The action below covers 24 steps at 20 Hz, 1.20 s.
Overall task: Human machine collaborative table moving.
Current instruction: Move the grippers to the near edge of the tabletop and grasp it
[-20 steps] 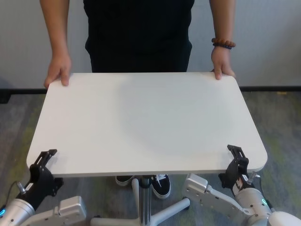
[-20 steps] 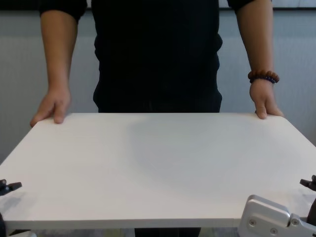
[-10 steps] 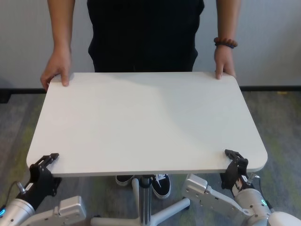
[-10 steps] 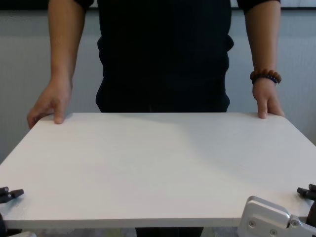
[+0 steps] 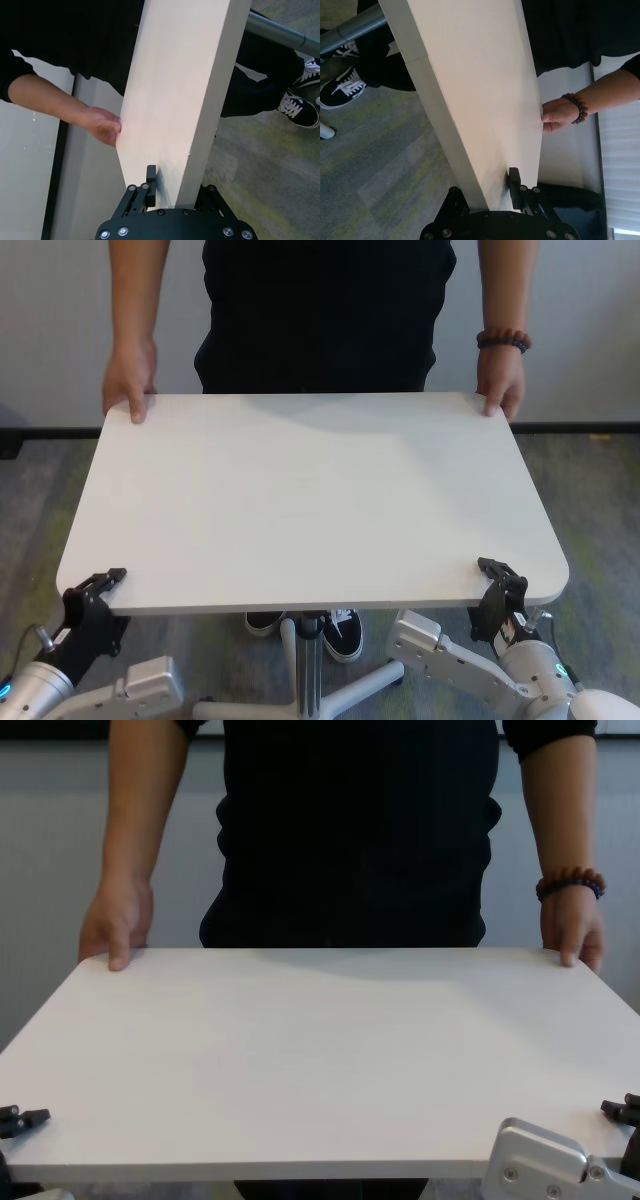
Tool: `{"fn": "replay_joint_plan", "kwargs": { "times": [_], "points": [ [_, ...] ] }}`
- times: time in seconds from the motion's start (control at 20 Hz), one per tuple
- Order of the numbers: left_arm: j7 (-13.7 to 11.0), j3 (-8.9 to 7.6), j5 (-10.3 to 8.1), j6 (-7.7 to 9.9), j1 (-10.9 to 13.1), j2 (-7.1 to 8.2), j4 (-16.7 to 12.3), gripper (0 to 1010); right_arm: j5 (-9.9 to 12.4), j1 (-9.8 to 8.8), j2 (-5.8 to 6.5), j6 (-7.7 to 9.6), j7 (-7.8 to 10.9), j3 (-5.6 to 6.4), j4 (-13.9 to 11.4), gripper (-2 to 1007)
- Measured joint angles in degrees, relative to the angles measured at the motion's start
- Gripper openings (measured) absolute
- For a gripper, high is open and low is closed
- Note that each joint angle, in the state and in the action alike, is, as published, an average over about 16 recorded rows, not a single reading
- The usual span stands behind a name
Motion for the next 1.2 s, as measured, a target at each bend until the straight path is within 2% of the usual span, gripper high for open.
{"fn": "replay_joint_plan", "kwargs": {
  "times": [1.2],
  "points": [
    [0.0,0.0,-0.01,0.0,0.0,0.0,0.0,339,0.0,0.0,0.0,-0.01,-0.04,0.01,0.0,340]
  ]
}}
